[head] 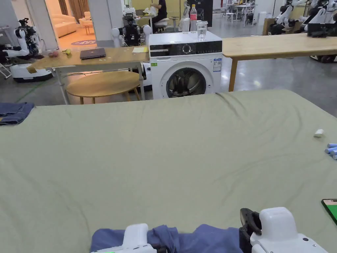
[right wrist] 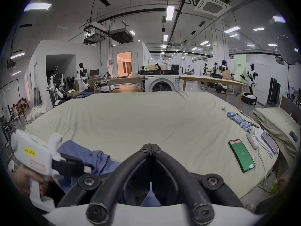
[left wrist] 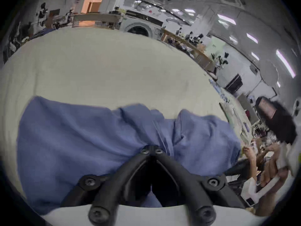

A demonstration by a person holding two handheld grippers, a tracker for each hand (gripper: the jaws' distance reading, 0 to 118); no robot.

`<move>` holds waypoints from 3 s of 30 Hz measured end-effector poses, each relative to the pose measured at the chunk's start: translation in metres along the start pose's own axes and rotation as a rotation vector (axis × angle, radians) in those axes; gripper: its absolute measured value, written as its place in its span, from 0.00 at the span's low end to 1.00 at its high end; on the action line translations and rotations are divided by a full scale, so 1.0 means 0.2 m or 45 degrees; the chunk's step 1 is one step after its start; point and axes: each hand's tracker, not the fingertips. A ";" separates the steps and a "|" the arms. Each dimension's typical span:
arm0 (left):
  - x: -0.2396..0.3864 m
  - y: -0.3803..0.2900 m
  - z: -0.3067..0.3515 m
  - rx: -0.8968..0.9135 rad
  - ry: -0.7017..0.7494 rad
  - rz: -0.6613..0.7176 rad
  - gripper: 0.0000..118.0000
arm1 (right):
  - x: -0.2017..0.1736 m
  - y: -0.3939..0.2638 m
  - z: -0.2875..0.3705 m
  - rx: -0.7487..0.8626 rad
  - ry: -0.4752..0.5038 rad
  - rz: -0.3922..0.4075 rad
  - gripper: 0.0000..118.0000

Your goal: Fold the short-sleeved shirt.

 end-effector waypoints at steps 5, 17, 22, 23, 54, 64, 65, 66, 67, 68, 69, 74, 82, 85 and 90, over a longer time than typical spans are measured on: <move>-0.22 0.11 0.38 0.235 0.033 0.100 0.00 | -0.04 0.02 -0.04 0.001 0.013 -0.008 0.00; -0.96 -0.20 0.33 0.089 -0.423 0.985 1.00 | -0.22 0.04 -0.04 -0.011 0.066 0.011 0.00; -0.84 -0.22 0.13 0.178 -0.667 1.083 0.40 | -0.21 0.06 -0.02 -0.007 0.043 0.040 0.00; -0.82 -0.21 0.11 0.187 -0.592 1.077 0.40 | -0.20 0.07 -0.02 -0.009 0.035 0.043 0.00; 0.42 -0.16 -0.16 0.069 0.407 -0.752 0.10 | 0.02 0.03 0.08 -0.006 -0.084 0.028 0.00; 0.20 0.19 0.39 0.266 -0.043 -0.170 0.77 | 0.04 0.03 0.04 -0.039 -0.004 -0.036 0.00; 0.16 0.19 0.36 0.239 -0.009 -0.145 0.76 | 0.03 0.03 0.03 -0.049 0.018 -0.041 0.00; 0.11 0.17 0.33 0.205 0.010 -0.131 0.64 | 0.03 0.03 0.02 -0.057 0.018 -0.037 0.00; 0.07 0.14 0.30 0.173 0.011 -0.110 0.40 | 0.02 0.03 0.02 -0.061 0.019 -0.030 0.00; 0.04 0.11 0.26 0.116 -0.018 -0.070 0.11 | 0.01 0.02 0.01 -0.066 0.020 -0.023 0.00; 0.05 0.06 0.21 0.087 -0.049 -0.032 0.00 | 0.00 0.02 0.00 -0.074 0.023 -0.021 0.00; 0.15 -0.12 -0.03 -0.018 -0.241 -0.010 0.00 | -0.01 0.00 -0.01 -0.113 0.027 -0.003 0.00; 0.13 -0.11 0.00 -0.005 -0.220 0.056 0.00 | -0.07 -0.04 -0.03 -0.186 0.022 0.035 0.00; 0.04 -0.06 0.17 0.083 -0.199 0.065 0.00 | -0.15 -0.02 -0.12 -0.266 0.133 -0.039 0.00; -0.26 -0.03 0.34 0.109 -0.149 0.202 0.19 | -0.23 -0.13 -0.31 -0.446 0.394 -0.331 0.00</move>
